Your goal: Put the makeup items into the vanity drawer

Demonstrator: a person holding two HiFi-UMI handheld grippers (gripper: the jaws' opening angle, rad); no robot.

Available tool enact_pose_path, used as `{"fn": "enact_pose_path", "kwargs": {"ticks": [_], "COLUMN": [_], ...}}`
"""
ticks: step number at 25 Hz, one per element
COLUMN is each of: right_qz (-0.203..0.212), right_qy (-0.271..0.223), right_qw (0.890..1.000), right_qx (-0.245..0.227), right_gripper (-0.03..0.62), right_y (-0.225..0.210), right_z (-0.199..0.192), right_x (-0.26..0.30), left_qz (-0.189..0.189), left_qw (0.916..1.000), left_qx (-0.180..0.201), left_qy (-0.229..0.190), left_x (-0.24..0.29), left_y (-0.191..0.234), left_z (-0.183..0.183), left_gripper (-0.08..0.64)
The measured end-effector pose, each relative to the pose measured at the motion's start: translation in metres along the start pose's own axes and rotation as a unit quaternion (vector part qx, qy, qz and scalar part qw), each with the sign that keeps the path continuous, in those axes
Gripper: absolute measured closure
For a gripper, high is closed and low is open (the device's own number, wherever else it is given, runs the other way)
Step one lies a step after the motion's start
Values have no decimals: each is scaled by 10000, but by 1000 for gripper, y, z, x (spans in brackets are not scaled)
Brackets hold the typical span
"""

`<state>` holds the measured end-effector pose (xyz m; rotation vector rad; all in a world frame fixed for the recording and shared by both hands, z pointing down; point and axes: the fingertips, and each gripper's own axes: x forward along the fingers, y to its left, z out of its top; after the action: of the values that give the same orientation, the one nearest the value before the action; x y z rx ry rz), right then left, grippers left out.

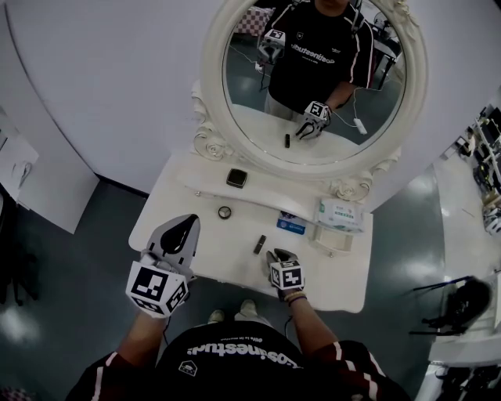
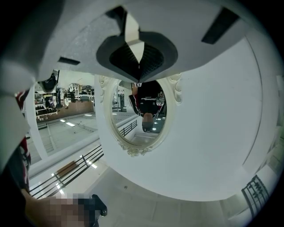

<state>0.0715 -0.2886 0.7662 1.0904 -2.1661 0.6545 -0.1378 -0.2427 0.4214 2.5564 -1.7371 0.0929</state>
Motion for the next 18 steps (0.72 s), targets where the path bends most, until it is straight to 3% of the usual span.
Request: {"fn": "enact_pose_path", "kwargs": {"ticks": [18], "right_qz": [-94], "right_qy": [39], "right_qw": [9998], "right_qx": [-153], "right_gripper": [525], "right_y": [-2], "right_z": [3], "right_x": [-10], "left_qz": [-92], "left_qw": [9999], "left_qx": [4], "left_qy": [-79], "left_x": [0], "left_y": [-5], "left_z": [5], "left_gripper": [554]}}
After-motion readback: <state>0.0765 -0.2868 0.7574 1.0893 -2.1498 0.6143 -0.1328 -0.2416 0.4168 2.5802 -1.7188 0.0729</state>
